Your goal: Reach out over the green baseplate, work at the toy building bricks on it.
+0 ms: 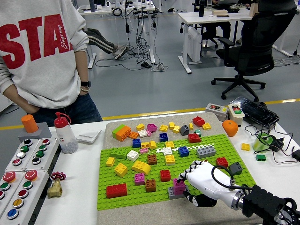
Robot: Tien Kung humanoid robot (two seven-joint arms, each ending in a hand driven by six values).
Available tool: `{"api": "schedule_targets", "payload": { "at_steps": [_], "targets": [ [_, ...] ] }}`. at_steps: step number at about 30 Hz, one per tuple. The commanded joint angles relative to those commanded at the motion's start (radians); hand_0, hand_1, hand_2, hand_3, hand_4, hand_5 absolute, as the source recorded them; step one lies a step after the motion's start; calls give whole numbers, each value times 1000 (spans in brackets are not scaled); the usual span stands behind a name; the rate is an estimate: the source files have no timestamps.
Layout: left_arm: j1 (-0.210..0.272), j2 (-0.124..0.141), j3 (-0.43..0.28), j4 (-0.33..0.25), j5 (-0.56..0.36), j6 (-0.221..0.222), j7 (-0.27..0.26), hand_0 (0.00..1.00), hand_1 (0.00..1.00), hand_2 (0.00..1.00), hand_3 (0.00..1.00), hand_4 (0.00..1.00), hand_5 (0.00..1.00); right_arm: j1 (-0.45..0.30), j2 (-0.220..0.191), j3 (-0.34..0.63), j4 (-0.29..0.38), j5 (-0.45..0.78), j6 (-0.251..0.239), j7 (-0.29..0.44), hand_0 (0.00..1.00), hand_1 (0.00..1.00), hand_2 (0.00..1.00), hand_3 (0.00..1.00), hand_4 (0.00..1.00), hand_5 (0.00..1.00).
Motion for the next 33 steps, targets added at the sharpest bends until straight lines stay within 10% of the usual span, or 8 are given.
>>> {"api": "schedule_targets", "payload": {
  "at_steps": [33],
  "targets": [
    [-2, 2, 1, 0, 1, -2, 1, 659, 614, 621, 446, 361, 998, -3, -1, 3, 8, -7, -5, -2, 802, 682, 646, 660, 547, 352]
  ]
}}
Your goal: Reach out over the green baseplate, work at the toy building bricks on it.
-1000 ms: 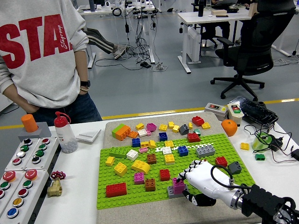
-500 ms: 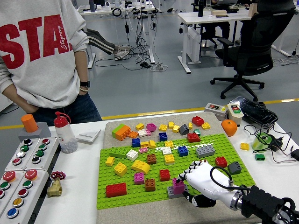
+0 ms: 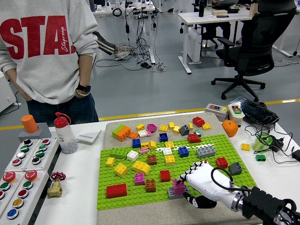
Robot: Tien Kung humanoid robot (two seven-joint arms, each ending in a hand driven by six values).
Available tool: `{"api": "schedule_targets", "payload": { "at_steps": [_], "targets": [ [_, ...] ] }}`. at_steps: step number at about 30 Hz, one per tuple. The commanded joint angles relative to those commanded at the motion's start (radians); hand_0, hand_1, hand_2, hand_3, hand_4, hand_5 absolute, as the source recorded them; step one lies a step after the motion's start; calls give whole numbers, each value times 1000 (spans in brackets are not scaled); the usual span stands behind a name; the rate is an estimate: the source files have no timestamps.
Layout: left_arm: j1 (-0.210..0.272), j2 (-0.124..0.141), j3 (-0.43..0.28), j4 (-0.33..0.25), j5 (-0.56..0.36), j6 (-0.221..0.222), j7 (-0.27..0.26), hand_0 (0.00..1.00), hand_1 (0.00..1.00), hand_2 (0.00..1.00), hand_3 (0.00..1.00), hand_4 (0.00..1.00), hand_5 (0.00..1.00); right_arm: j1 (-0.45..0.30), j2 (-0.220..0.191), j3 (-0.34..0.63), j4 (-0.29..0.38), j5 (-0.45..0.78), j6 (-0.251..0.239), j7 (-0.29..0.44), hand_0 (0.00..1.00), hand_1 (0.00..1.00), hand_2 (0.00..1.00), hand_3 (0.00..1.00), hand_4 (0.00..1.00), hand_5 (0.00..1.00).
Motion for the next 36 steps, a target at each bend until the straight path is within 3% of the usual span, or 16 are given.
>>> {"api": "schedule_targets", "payload": {
  "at_steps": [10, 18, 24, 25, 27, 36],
  "targets": [
    [2, 1, 0, -1, 1, -2, 4, 659, 614, 621, 446, 361, 998, 4, 3, 36, 15, 21, -71, 12, 805, 688, 663, 678, 546, 352],
    [2, 1, 1, 0, 0, -2, 3, 659, 614, 621, 445, 361, 998, 32, 15, 59, -11, 40, -97, 9, 805, 698, 680, 705, 545, 351],
    [-1, 3, 0, -1, 2, -4, 5, 659, 614, 621, 444, 361, 998, 92, 40, 79, -93, 47, -98, -19, 810, 709, 697, 722, 543, 352],
    [-1, 4, 1, -1, 2, -5, 5, 659, 614, 619, 444, 361, 998, 107, 45, 83, -115, 42, -93, -24, 841, 762, 772, 790, 542, 337],
    [-1, 5, 1, -1, 1, -5, 5, 659, 614, 619, 444, 361, 998, 134, 52, 92, -158, 33, -84, -30, 841, 762, 772, 790, 542, 337],
    [-1, 8, 0, -2, 0, -6, 8, 658, 614, 619, 442, 362, 998, 207, 55, 104, -337, -8, 5, -44, 871, 783, 791, 814, 558, 324]
  ]
}}
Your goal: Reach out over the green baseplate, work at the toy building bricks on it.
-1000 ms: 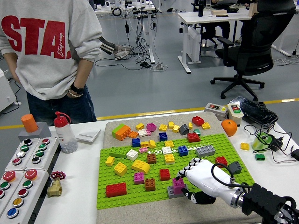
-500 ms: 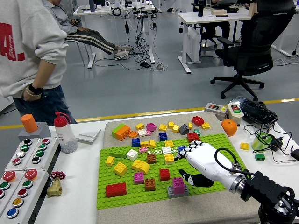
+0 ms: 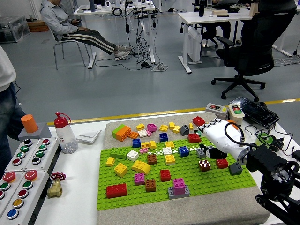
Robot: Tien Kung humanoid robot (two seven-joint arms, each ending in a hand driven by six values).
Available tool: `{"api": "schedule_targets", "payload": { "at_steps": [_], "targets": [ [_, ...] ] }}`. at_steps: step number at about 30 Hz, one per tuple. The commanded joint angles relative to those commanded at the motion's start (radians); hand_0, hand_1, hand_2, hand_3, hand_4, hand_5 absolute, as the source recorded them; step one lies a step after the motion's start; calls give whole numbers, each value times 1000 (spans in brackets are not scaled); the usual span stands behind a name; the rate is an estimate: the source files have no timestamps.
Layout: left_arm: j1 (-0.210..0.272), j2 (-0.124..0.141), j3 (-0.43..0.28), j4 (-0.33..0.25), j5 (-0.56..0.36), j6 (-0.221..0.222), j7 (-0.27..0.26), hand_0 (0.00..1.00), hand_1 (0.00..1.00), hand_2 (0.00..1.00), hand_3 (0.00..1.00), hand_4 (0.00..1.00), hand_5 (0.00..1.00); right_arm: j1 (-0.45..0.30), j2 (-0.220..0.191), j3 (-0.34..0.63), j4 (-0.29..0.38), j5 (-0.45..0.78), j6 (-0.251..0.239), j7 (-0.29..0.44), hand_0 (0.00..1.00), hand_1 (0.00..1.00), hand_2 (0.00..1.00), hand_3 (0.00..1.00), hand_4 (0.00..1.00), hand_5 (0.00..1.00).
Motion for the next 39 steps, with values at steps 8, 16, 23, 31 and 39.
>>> {"api": "schedule_targets", "payload": {
  "at_steps": [8, 16, 23, 31, 39],
  "targets": [
    [-1, 1, 1, 0, 2, -1, 4, 658, 614, 619, 441, 364, 998, 9, -11, -7, -61, -9, 55, 5, 884, 795, 805, 827, 601, 323],
    [0, -2, 3, 0, 0, 0, 4, 659, 614, 618, 443, 363, 998, 13, -26, -31, -89, -2, 95, 16, 885, 799, 806, 826, 602, 322],
    [3, -3, 4, -1, 0, -1, 6, 660, 615, 620, 444, 363, 998, 10, -29, -48, -97, 20, 131, 19, 885, 799, 805, 829, 621, 321],
    [5, -4, 5, -1, 2, -1, 8, 660, 617, 618, 445, 363, 998, -4, -34, -42, -97, 44, 124, 24, 882, 793, 796, 824, 639, 345],
    [5, -3, 8, 0, -2, -2, 6, 659, 616, 620, 444, 363, 998, -59, -34, 21, -57, 209, -42, 45, 854, 791, 807, 827, 596, 370]
  ]
}}
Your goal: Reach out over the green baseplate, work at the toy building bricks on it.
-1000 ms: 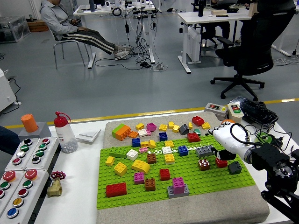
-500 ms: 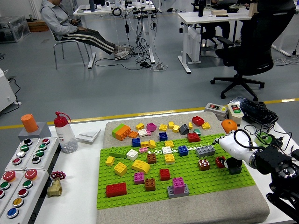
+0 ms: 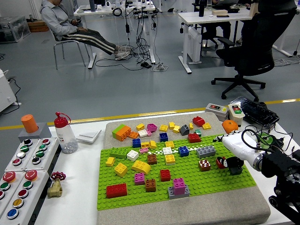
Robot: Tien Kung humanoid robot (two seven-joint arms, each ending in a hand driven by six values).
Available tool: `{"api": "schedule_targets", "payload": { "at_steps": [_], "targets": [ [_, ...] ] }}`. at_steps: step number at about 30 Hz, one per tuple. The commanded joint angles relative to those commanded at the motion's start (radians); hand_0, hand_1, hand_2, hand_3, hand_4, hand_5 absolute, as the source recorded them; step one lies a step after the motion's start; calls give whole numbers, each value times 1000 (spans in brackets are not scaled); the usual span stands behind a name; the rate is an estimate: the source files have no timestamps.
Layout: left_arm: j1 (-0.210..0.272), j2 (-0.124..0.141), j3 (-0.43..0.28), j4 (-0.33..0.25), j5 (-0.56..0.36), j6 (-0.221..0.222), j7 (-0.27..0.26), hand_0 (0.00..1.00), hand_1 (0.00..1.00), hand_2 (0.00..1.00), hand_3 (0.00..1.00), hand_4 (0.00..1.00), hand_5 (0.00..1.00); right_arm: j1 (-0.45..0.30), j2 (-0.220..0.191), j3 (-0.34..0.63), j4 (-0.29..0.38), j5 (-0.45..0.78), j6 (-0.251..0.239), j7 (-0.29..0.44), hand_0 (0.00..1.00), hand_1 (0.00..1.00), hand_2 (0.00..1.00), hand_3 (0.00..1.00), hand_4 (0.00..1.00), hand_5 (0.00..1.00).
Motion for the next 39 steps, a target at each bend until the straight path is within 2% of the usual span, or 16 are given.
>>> {"api": "schedule_targets", "payload": {
  "at_steps": [3, 4, 6, 10, 14, 19, 21, 22, 27, 28, 35, 39],
  "targets": [
    [0, 0, 0, 0, 1, -1, 1, 659, 616, 620, 444, 363, 998, -20, 4, 26, 20, 102, -63, 22, 854, 791, 807, 827, 596, 370],
    [0, -1, 0, 0, 1, -1, 1, 660, 617, 624, 446, 363, 998, -28, 7, 38, 28, 144, -87, 36, 848, 803, 821, 824, 546, 367],
    [0, -1, 0, 0, 1, -2, 2, 660, 617, 624, 446, 363, 998, -40, 10, 60, 40, 217, -115, 58, 848, 803, 821, 824, 546, 367],
    [0, 0, 1, 0, 2, -3, 2, 660, 618, 623, 447, 363, 998, -65, 18, 118, 62, 358, -138, 89, 834, 802, 819, 798, 521, 379],
    [0, 0, 2, 0, 2, -4, 3, 660, 618, 623, 447, 363, 998, -99, 38, 206, 70, 511, -148, 89, 834, 802, 819, 798, 521, 379],
    [1, 0, 5, 0, -4, -4, 2, 660, 620, 624, 448, 363, 998, -143, 70, 329, 50, 688, -89, 55, 810, 794, 804, 777, 549, 402],
    [2, -1, 7, 0, -5, -4, 3, 660, 620, 624, 448, 363, 998, -156, 74, 375, 47, 761, -66, 52, 810, 794, 804, 777, 549, 402],
    [3, -1, 7, -1, -6, -5, 3, 661, 620, 625, 453, 363, 998, -162, 75, 400, 48, 803, -52, 51, 804, 796, 797, 779, 584, 391],
    [6, -3, 10, -1, -7, -9, 8, 661, 620, 625, 453, 363, 998, -189, 75, 476, 59, 989, -2, 58, 804, 796, 797, 779, 584, 391],
    [6, -3, 10, -2, -7, -10, 8, 663, 620, 627, 453, 363, 998, -192, 75, 481, 61, 1014, 2, 59, 765, 771, 777, 779, 564, 390],
    [11, -4, 9, -3, -3, -11, 12, 663, 620, 628, 456, 364, 998, -210, 68, 502, 66, 1259, 32, 79, 769, 771, 778, 780, 555, 408],
    [13, -4, 8, -3, 2, -13, 14, 663, 620, 628, 456, 364, 998, -216, 65, 502, 61, 1404, 12, 62, 769, 771, 778, 780, 555, 408]
  ]
}}
